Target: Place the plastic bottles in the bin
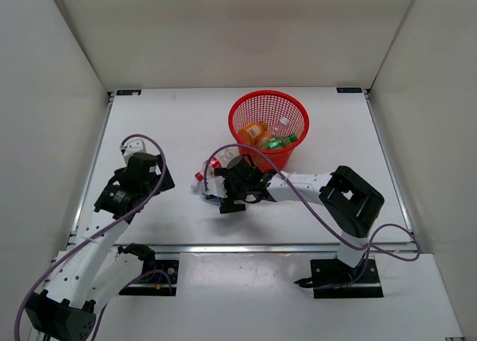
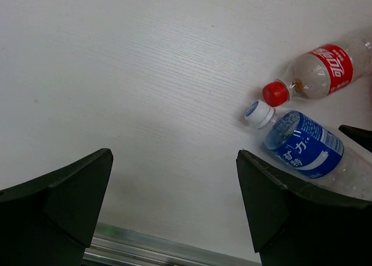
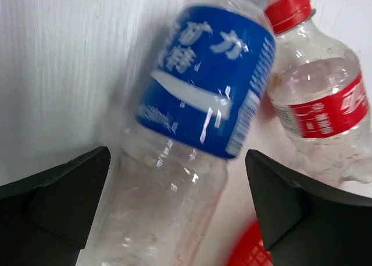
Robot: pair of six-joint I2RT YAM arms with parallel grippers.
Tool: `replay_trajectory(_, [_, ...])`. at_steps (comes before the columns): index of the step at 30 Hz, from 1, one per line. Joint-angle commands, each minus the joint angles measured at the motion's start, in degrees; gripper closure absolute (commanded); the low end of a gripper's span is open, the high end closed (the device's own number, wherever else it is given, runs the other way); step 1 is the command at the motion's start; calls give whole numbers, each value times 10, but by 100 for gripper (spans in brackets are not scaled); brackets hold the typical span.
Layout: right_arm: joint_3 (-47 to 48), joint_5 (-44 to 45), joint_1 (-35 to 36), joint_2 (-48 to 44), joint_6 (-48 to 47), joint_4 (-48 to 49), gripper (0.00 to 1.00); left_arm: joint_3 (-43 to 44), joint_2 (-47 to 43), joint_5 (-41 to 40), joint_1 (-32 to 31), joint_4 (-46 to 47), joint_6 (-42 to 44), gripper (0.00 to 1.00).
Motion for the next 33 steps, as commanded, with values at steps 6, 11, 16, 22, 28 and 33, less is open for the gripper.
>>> replay_trajectory(6, [-18, 14, 13, 11, 66, 87, 49, 4, -15, 13, 4, 16, 10, 1])
replay_trajectory(11, [-41, 6, 40, -69, 96, 65, 65, 9, -25, 7, 6, 8, 18, 1])
replay_trajectory(16, [-55, 6, 38, -194, 193, 82, 75, 9, -23, 29, 7, 14, 23, 1])
replay_trajectory(22, [-12, -74, -90, -320, 308, 125, 67, 3, -16, 56, 3, 38, 26, 1])
replay_trajectory(28, [88, -111, -248, -272, 434, 137, 68, 4, 28, 90, 10, 86, 29, 2])
replay_trajectory(33, [111, -134, -293, -202, 475, 142, 63, 26, 92, 167, 41, 166, 53, 2])
